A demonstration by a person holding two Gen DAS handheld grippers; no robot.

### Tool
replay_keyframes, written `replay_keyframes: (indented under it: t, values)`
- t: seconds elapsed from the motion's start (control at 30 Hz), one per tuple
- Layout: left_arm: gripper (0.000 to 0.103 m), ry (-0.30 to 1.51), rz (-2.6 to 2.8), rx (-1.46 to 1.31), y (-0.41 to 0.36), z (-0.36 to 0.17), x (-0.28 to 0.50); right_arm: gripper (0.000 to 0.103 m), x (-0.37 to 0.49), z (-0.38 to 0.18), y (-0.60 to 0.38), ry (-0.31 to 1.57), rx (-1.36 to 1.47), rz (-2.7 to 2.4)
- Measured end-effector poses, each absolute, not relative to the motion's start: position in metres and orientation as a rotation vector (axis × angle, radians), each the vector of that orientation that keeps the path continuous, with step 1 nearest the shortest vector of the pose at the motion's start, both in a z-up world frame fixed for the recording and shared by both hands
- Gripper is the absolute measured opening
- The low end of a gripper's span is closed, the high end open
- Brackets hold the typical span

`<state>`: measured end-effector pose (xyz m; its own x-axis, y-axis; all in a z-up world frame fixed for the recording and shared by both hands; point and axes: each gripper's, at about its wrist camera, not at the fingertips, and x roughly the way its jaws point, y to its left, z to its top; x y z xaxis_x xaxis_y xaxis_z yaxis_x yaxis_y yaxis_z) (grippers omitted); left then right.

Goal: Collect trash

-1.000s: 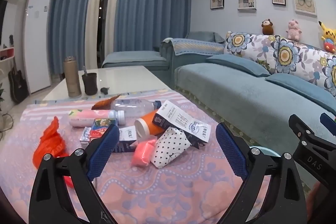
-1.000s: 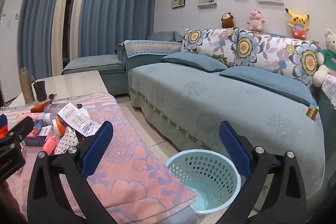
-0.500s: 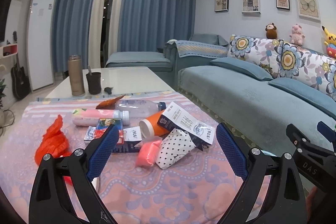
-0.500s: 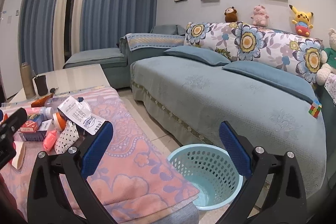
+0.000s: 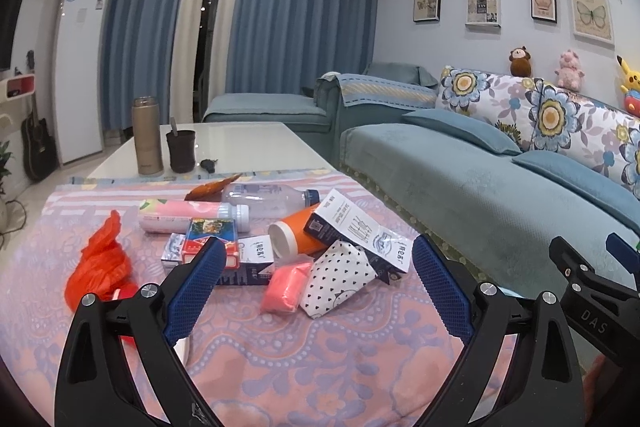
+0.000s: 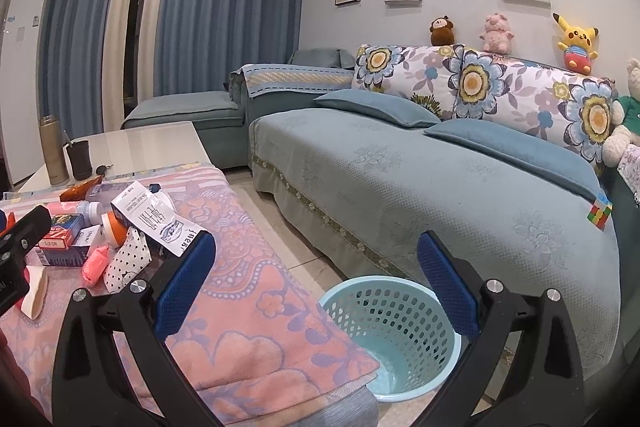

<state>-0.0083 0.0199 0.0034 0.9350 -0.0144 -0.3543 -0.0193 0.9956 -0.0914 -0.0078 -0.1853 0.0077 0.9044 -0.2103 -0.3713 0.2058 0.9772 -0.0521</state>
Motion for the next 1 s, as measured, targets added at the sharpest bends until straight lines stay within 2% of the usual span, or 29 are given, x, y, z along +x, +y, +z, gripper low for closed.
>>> replay_keyframes:
  t: [0.8,1.0]
  values:
    - [0.091,0.357,0.074,-0.014,0.015,0.026,-0.047,0.095,-0.018,0.021,-0.172,0.358,-0.088,-0.223]
    - [0.091,0.35,0.078,-0.027,0.017,0.031,-0.049,0.095,-0.019,0.023,-0.189,0.369,-0.01,-0.254]
